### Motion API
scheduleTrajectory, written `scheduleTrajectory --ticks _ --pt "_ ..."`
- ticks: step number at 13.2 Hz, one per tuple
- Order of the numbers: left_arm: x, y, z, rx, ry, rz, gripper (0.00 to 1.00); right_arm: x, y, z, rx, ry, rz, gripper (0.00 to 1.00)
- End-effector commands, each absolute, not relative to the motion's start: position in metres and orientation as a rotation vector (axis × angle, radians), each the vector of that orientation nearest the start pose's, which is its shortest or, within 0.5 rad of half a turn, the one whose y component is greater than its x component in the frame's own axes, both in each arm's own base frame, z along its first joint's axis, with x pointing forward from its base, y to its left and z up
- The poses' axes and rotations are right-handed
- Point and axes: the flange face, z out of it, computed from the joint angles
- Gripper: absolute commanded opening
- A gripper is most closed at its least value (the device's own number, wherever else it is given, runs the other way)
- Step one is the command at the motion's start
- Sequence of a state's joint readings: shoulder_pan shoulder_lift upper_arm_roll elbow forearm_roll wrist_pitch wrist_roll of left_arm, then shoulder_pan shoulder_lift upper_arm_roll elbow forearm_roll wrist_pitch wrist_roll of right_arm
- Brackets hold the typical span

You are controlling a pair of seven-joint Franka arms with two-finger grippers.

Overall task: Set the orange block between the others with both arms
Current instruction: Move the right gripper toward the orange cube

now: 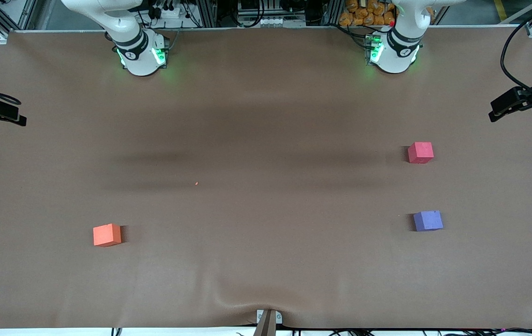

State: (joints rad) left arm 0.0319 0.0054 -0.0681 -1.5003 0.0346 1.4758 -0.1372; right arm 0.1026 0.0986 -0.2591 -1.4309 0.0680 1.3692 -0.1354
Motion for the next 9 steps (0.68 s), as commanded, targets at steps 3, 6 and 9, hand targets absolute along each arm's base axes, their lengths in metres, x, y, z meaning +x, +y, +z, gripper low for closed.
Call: scheduleTrajectory --ticks 3,6,9 --pt "0.550 -0.017 0.652 -3.117 -0.135 0.021 1.00 0.553 -0.057 0.637 -3.119 0.020 0.213 1.00" --pt "0.550 -0.018 0.644 -3.123 -0.100 0.051 1.00 0.554 -0.057 0.637 -3.118 0.015 0.210 1.00" --pt "0.549 -0.026 0.639 -3.125 -0.081 0.070 1.00 0.580 -0.048 0.604 -3.126 -0.006 0.178 1.00"
